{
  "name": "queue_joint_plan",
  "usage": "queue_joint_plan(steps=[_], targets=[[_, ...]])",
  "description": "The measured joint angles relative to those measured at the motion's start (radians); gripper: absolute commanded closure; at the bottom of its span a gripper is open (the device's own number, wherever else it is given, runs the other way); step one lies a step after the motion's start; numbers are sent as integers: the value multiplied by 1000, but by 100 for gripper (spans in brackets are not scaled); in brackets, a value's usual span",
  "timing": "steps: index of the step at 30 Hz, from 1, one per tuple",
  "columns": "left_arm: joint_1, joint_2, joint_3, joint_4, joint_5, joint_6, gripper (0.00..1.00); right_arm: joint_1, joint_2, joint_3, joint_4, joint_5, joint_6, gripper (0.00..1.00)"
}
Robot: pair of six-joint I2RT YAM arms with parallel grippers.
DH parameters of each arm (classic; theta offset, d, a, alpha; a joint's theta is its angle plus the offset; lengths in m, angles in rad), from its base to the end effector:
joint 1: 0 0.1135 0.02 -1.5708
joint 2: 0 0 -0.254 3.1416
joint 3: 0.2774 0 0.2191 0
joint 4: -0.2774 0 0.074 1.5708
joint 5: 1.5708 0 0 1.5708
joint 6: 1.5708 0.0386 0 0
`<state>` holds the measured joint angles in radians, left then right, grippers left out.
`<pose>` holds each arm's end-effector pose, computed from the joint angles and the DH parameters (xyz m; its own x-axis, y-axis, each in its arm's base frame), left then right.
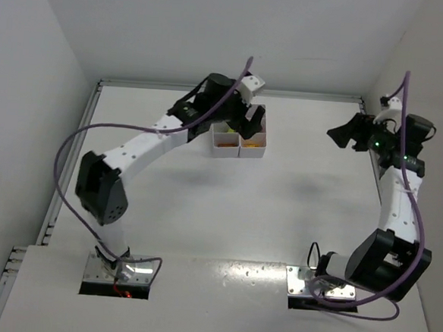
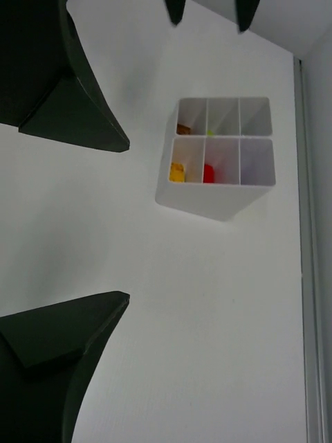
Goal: Sort the legos into containers by color
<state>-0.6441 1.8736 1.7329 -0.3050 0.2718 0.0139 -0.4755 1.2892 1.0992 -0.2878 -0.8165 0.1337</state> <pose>0.3241 -0.2564 0.3379 -0.3339 0.2675 -0.9038 0.7769 0.6212 -0.1032 0.2412 -0.0926 0.3304 -0.4401 0.3293 -0.8354 -0.2050 0.8689 0.4505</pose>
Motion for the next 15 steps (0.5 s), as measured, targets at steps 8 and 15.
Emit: queue_joint_plan(steps=[8, 15], targets=[[238, -347, -388, 60, -150, -126, 0, 170, 75, -97, 60, 103, 56, 2], [582, -359, -723, -33, -257, -134, 0, 176, 322, -68, 63, 212, -21, 1]])
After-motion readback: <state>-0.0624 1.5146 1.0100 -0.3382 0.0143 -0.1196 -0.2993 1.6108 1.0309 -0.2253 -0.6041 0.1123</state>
